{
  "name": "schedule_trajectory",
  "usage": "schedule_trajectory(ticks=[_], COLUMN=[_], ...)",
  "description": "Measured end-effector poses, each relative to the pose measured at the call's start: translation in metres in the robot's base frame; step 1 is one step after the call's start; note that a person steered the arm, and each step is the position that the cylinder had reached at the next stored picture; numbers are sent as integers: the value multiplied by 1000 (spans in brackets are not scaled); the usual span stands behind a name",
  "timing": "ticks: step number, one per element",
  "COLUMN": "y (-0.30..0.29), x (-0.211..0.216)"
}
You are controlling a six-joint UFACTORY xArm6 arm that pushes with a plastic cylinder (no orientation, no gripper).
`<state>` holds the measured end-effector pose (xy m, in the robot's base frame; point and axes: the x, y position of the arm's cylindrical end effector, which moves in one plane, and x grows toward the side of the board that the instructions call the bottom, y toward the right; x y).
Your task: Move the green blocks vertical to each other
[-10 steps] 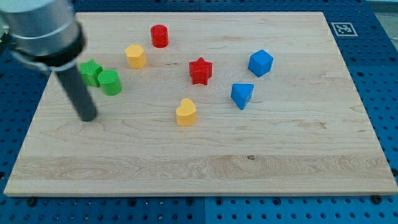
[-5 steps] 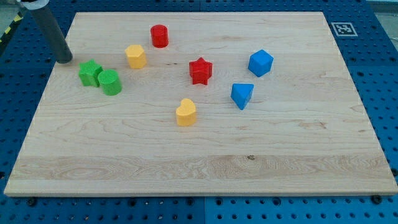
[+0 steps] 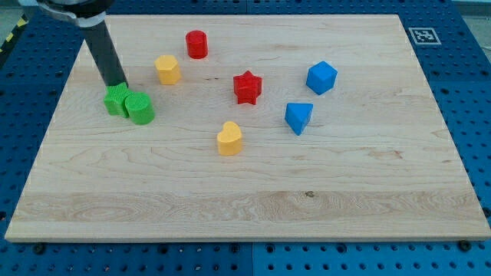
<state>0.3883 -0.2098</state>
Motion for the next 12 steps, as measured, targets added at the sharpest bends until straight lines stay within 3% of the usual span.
schedule_trajectory(ticks=[3, 5, 7, 8, 12], y=[45, -1, -28, -21, 32], x=[3, -2, 33, 54, 45])
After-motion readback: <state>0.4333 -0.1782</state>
